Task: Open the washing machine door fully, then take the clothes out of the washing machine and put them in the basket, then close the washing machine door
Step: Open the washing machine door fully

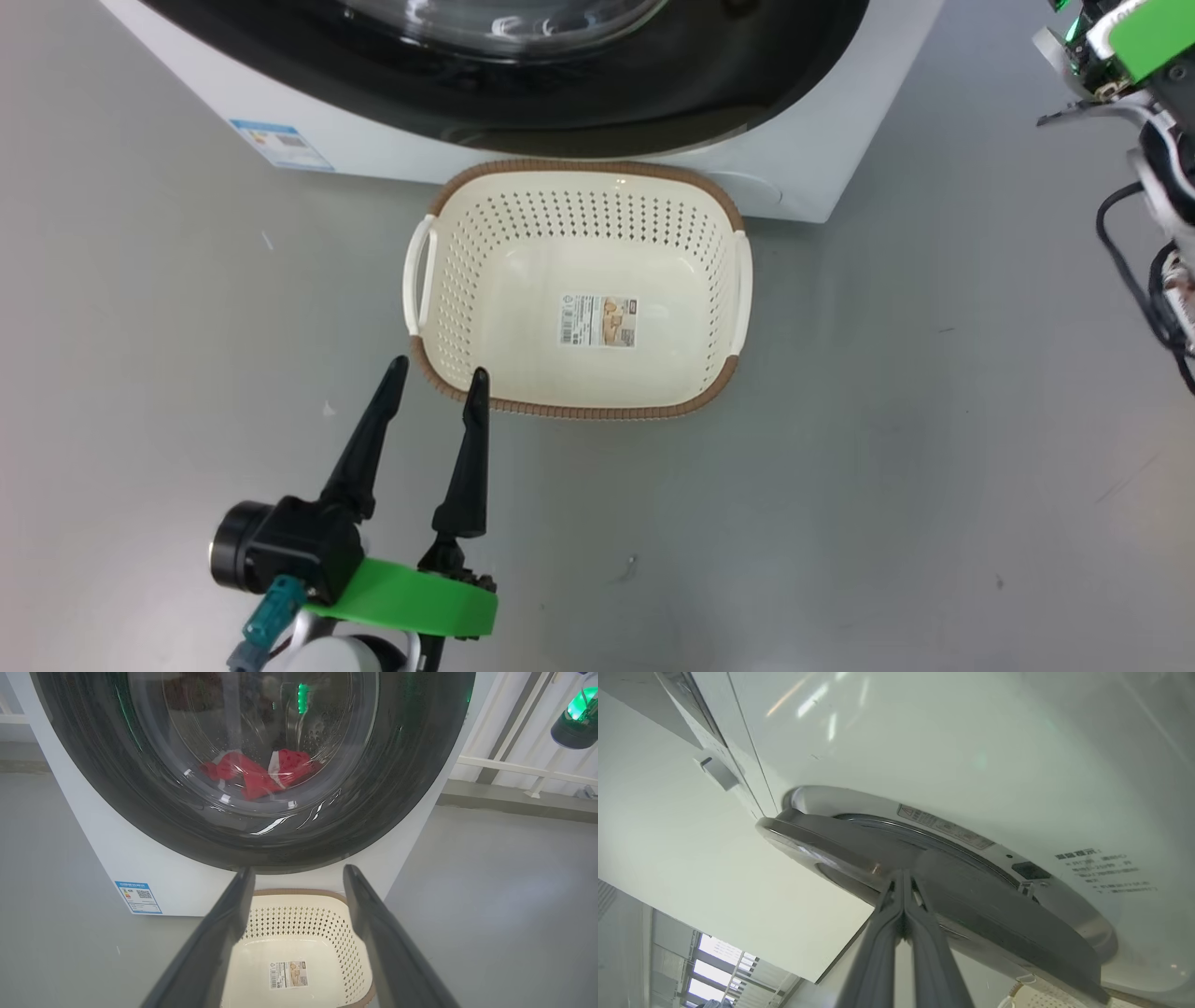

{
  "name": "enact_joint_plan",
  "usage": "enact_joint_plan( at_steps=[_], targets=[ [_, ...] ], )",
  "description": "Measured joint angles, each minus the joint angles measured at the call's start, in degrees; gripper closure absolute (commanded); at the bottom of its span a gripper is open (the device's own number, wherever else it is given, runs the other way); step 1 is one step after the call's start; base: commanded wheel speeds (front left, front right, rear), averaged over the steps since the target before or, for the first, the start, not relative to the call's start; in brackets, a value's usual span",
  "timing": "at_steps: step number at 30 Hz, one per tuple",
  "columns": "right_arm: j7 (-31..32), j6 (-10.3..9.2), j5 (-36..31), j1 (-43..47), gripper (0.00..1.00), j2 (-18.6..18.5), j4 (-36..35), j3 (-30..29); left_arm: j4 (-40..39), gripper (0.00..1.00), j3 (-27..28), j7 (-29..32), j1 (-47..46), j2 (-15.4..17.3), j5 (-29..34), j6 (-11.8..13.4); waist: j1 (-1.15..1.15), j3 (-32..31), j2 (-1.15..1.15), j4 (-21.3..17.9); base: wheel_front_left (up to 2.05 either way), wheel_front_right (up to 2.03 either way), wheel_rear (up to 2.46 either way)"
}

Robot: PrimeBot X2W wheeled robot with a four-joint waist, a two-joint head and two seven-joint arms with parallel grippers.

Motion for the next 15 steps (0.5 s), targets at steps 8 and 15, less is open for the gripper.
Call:
enact_joint_plan(
  at_steps=[8, 15],
  targets=[
    [13.23, 0.00, 4.75, -4.93, 1.00, -0.18, 7.81, -1.16, 0.10, 0.00, -1.55, -0.01, -1.27, -0.01, -0.23, 0.53, 0.00, 2.49, 0.00, 1.09, 0.00, 0.00, 0.00],
    [19.09, -0.01, 6.22, -6.95, 1.00, 1.07, 13.27, -2.14, 0.13, 0.00, -3.38, -0.01, -1.99, -0.03, -0.33, 0.92, 0.00, 3.10, 0.00, 2.43, 0.00, 0.00, 0.00]
  ],
)
